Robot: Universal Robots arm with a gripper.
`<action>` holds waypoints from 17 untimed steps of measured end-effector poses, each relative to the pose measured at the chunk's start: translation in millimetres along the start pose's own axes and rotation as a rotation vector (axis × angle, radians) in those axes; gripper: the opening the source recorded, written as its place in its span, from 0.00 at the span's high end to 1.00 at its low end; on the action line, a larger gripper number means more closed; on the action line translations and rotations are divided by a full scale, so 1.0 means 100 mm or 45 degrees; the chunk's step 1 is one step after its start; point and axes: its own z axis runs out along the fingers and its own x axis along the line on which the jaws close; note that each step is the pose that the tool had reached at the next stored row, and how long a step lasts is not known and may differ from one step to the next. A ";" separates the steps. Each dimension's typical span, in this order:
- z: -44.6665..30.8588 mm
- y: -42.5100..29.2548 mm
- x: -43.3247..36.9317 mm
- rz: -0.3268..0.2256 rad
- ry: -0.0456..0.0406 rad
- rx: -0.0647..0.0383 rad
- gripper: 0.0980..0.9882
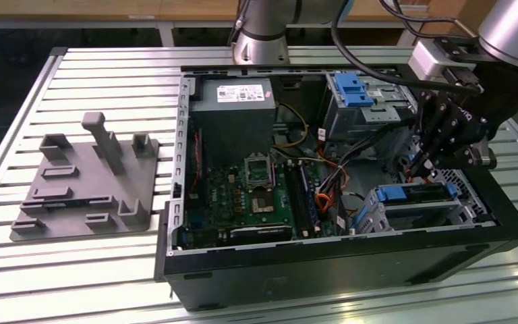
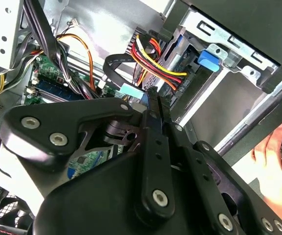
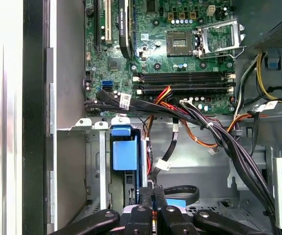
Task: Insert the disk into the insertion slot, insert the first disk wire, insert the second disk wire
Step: 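Insert the second disk wire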
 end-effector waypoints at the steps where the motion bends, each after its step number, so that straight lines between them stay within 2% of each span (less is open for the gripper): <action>1: 0.000 0.000 0.000 0.000 0.000 0.000 0.95; 2: 0.000 0.000 0.001 0.000 -0.003 0.000 0.95; 4: 0.001 -0.001 0.009 -0.001 -0.018 0.001 0.95; 6: 0.001 -0.002 0.030 -0.002 -0.026 0.001 0.95; 10: 0.002 -0.005 0.085 -0.002 -0.030 0.001 0.95; 17: 0.003 -0.005 0.101 -0.002 -0.030 0.001 0.95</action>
